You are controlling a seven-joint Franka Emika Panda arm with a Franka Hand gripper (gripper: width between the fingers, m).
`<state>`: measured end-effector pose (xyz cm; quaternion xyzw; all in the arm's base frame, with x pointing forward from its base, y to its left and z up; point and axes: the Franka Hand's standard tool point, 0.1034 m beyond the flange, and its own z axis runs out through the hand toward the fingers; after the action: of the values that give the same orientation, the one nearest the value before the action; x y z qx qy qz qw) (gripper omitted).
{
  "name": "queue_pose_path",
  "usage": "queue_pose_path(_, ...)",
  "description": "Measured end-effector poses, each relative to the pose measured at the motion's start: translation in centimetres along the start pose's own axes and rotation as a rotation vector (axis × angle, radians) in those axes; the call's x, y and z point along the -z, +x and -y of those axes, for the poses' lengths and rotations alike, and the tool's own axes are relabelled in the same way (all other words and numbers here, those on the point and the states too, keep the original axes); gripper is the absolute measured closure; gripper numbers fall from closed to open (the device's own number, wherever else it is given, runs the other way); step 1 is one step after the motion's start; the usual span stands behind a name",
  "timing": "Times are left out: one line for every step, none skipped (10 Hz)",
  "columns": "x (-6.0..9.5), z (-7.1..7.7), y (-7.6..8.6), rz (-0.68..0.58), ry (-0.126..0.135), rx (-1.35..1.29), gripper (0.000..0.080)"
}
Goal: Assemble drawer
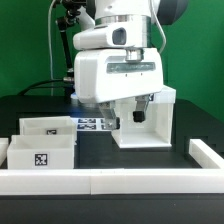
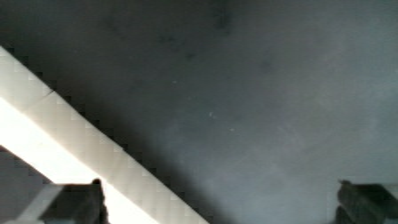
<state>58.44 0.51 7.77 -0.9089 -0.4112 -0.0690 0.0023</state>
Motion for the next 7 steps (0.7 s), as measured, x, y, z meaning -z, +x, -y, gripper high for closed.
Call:
queue_pose_path(0.0,0.0,0.0,0.000,0.000,0.003,0.0150)
queue_pose_path(0.0,0.0,0.0,0.000,0.000,0.003,0.0150)
queue_pose_path(0.0,0.0,0.0,0.000,0.000,0.003,0.0150)
queue_pose_path(0.1,0.2,0.2,-0.001,0.000,-0.064,0.0150)
queue_pose_path(0.3,0.9,0.5,0.000,0.001,-0.143,0.0150)
queue_pose_path(0.5,1.5,0.8,0.003,0.004,-0.217,0.0150)
queue_pose_path(0.5,2.1,1.3,0.012,0.014,-0.301,0.0150)
